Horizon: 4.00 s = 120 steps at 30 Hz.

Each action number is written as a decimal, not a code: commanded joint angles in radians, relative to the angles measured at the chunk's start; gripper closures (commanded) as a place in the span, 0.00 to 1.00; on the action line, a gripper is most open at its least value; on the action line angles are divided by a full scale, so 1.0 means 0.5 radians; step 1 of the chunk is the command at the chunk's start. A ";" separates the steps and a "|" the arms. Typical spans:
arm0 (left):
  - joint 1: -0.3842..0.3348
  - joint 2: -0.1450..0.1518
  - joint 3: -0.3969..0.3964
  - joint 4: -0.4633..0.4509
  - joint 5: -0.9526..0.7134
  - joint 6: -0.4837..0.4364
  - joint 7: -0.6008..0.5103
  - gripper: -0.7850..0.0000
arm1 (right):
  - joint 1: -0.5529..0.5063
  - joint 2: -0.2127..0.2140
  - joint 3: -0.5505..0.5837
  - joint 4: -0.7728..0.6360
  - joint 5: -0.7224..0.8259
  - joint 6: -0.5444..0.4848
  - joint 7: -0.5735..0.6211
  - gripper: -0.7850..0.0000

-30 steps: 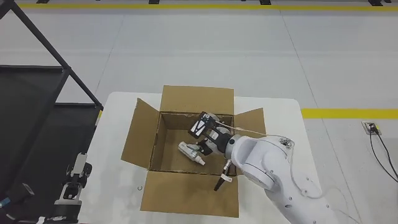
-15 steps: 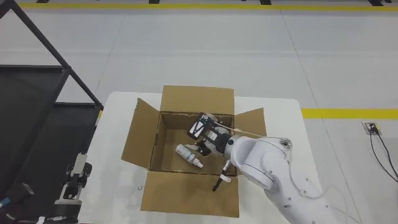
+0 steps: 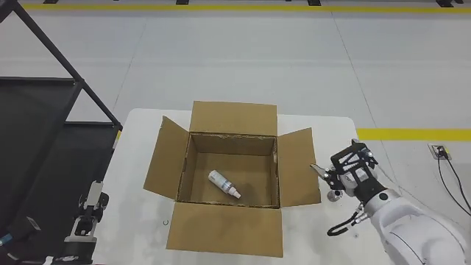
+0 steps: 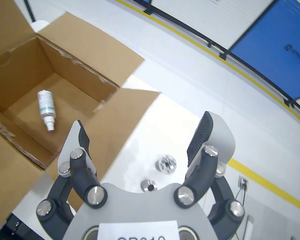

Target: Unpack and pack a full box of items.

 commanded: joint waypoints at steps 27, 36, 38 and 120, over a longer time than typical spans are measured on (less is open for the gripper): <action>0.000 0.000 0.000 0.000 0.000 0.000 0.000 0.00 | 0.525 0.069 -0.074 1.575 0.323 -0.771 0.249 0.16; 0.000 0.000 0.000 0.000 0.000 0.000 0.000 0.00 | 0.672 0.083 -0.170 1.722 0.333 -0.833 0.272 1.00; 0.000 0.000 0.000 0.000 0.000 0.000 0.000 0.00 | 0.681 0.087 -0.177 1.718 0.335 -0.830 0.279 1.00; 0.000 0.000 0.000 0.000 0.000 0.000 0.000 0.00 | 2.295 -0.882 -2.436 2.964 0.859 -0.184 0.258 1.00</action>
